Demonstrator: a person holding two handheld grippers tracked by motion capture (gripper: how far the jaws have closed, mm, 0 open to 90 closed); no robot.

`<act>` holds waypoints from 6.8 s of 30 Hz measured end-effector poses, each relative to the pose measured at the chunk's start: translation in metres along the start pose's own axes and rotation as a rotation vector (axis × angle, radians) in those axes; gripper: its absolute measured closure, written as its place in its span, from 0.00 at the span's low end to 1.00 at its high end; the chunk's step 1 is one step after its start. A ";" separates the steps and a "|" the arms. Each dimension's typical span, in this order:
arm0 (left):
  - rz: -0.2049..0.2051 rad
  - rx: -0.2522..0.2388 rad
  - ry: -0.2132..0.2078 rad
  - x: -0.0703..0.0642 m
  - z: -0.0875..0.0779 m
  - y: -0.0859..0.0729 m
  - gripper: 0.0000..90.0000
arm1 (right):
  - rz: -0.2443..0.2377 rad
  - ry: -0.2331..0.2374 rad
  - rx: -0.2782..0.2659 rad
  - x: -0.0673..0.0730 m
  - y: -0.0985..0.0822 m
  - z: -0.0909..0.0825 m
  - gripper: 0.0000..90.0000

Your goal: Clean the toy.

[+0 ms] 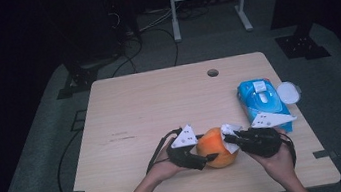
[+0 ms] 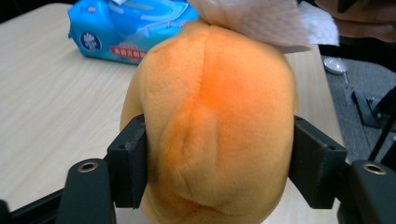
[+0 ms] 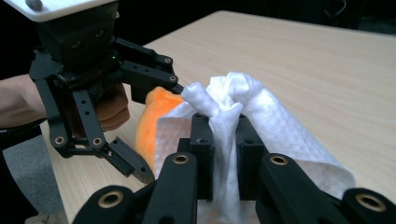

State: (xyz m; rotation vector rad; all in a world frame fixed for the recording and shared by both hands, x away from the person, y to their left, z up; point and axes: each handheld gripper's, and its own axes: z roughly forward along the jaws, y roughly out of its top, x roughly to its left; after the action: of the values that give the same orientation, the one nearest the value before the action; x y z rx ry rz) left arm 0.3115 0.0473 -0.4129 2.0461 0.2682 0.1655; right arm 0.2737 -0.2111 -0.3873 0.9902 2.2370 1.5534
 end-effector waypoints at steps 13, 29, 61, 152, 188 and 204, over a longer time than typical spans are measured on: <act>-0.001 0.025 0.002 -0.001 0.000 -0.003 0.33 | -0.025 0.055 0.008 0.016 0.002 0.014 0.89; 0.018 -0.013 0.004 -0.002 0.006 -0.008 0.24 | 0.051 0.021 0.017 -0.007 -0.011 0.009 0.89; -0.001 -0.037 0.011 0.003 -0.003 -0.029 0.29 | -0.078 0.101 0.047 0.025 -0.006 0.027 0.89; -0.001 -0.053 -0.049 0.013 -0.006 -0.033 0.27 | 0.052 0.000 0.060 -0.016 -0.025 0.006 0.89; -0.089 -0.056 -0.038 0.021 -0.007 -0.034 0.23 | 0.038 0.045 0.079 -0.007 -0.026 0.021 0.88; -0.052 -0.040 0.011 0.009 -0.001 -0.029 0.33 | 0.002 0.054 0.040 0.004 -0.012 0.019 0.89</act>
State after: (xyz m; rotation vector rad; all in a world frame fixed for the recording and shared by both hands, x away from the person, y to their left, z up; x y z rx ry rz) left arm 0.3168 0.0641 -0.4383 1.9973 0.3219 0.1487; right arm 0.2762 -0.1968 -0.4055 0.9728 2.3119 1.5601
